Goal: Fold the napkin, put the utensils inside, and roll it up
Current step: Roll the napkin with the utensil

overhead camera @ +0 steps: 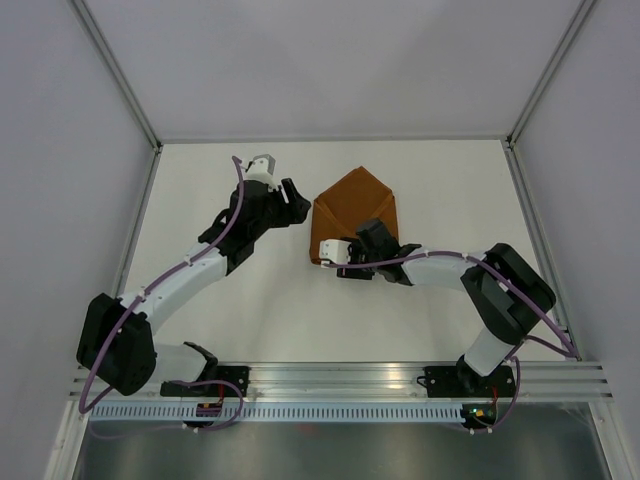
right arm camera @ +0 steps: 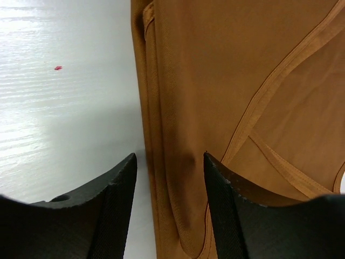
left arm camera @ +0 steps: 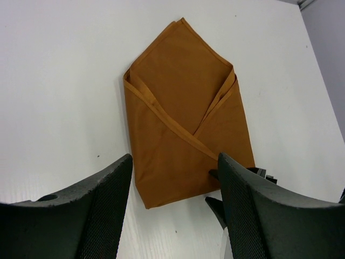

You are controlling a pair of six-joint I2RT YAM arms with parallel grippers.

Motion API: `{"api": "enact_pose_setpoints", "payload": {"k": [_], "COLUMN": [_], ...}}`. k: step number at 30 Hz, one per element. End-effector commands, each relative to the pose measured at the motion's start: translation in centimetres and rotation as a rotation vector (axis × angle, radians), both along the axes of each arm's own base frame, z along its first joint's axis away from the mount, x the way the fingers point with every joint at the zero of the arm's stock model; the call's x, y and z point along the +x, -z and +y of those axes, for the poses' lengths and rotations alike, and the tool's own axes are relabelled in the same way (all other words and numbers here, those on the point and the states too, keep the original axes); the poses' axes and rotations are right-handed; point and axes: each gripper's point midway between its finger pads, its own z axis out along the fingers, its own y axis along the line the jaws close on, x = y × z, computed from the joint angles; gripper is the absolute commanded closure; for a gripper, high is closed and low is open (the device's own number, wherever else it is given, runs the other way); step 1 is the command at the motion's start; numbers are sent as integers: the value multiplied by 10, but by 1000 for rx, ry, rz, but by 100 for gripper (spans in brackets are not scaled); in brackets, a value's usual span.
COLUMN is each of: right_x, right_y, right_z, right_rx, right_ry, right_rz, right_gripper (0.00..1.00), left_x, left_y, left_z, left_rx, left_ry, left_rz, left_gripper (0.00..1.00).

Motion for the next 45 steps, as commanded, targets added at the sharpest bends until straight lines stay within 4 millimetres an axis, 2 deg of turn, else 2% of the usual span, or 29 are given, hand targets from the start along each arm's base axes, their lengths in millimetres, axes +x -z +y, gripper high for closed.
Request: {"api": "enact_pose_setpoints", "payload": {"k": [1,7,23,27,30,35,39,45], "right_x": [-2,-1,-6,-9,-11,-15,-22,-28], "right_y": [18,23,33,37,39,40,41,39], "right_z": [-6,-6,-9,-10,-11,-12,-11,-9], "right_rx": [-34,-55,-105,-120,-131,-146,-150,-134], "right_ry": [-7,-15,-35,-43,-49,-60,-70,-73], "right_rz": [3,6,63,82,101,126,185,296], "right_gripper": [41,45,54,58,66,73,80,82], "left_x": [-5,-12,-18,-19,-19,-19,-19,-16], "left_y": [1,14,12,12,13,13,8,-5], "left_z": [2,4,6,5,5,5,4,10], "left_rx": [30,39,58,62,66,65,54,54], "left_ry": [32,43,68,78,83,81,83,62], "left_rz": [-26,-8,-18,-20,-19,-18,-41,-113], "left_gripper": [31,30,30,30,30,30,30,30]}}
